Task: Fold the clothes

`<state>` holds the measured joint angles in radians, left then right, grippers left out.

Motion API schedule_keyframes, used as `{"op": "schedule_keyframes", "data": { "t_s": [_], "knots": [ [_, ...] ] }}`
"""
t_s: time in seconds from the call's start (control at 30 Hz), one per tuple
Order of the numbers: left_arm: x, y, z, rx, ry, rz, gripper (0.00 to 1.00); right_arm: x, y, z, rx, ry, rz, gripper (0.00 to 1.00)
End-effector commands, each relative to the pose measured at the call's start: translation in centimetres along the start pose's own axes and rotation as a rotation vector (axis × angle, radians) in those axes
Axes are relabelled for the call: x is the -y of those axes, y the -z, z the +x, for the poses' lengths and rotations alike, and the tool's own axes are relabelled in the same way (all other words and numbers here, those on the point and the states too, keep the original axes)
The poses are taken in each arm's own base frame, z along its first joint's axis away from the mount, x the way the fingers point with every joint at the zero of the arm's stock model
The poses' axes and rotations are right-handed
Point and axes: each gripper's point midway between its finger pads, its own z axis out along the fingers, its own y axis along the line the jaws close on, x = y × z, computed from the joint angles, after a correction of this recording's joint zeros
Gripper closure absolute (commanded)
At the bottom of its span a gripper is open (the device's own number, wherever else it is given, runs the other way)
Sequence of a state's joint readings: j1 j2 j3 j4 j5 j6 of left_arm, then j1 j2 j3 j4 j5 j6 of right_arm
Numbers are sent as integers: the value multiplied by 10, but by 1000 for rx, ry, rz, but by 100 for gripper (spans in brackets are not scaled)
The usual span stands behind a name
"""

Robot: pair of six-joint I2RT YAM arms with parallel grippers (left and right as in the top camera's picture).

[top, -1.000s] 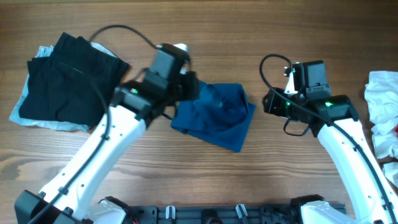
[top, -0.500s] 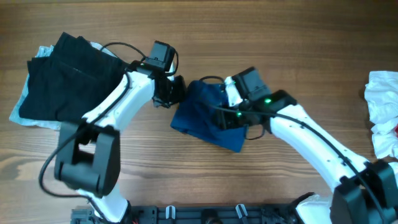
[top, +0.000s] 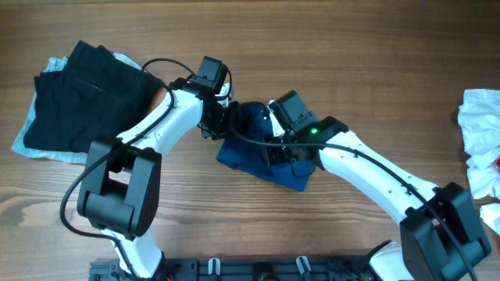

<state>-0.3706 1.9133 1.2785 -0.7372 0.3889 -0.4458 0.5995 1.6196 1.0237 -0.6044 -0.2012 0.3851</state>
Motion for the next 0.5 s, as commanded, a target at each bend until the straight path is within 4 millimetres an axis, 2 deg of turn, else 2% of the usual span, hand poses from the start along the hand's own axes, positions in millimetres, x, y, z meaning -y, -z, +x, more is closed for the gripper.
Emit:
{"op": "schedule_keyframes", "data": {
  "t_s": [0.0, 0.1, 0.13, 0.23, 0.47],
  "knots": [
    [1, -6, 4, -8, -35, -23, 62, 31, 15, 0, 48, -196, 182, 96],
    [-6, -12, 9, -18, -33, -53, 64, 48, 45, -1, 125, -291, 275, 96],
    [-12, -14, 11, -18, -30, -79, 66, 60, 60, 3, 153, -327, 332, 96],
    [-22, -19, 20, -39, -21, -104, 76, 93, 85, 27, 149, -444, 506, 96],
    [-56, -25, 52, -126, 52, -221, 96, 113, 74, 78, -18, -437, 599, 94]
  ]
}}
